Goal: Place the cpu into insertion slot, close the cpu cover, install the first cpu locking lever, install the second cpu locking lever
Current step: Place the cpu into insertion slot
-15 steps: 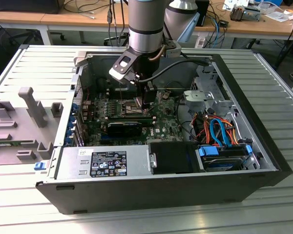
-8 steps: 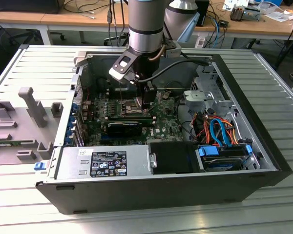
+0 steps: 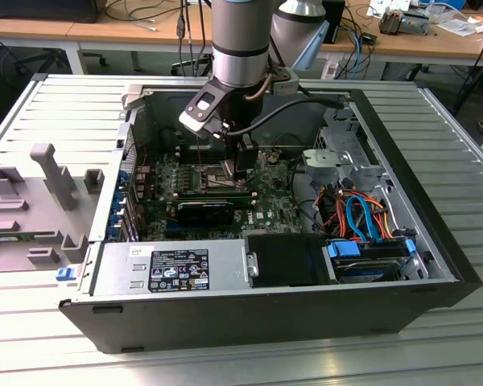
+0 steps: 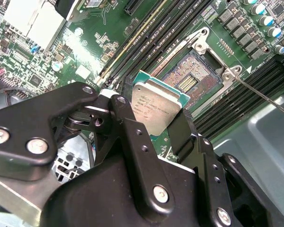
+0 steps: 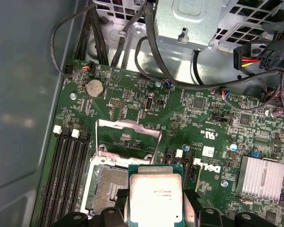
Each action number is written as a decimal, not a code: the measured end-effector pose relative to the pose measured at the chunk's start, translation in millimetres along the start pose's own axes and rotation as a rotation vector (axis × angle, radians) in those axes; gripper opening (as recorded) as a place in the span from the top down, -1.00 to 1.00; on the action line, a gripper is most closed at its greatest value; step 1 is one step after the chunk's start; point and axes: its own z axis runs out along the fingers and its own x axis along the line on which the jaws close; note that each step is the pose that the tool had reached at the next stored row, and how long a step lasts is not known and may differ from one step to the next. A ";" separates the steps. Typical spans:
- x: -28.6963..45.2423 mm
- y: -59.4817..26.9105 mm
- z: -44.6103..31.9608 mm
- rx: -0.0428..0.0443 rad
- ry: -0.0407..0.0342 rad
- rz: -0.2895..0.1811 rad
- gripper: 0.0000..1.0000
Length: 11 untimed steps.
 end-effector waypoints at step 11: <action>0.0 0.0 0.0 0.0005 -0.0002 0.012 -0.08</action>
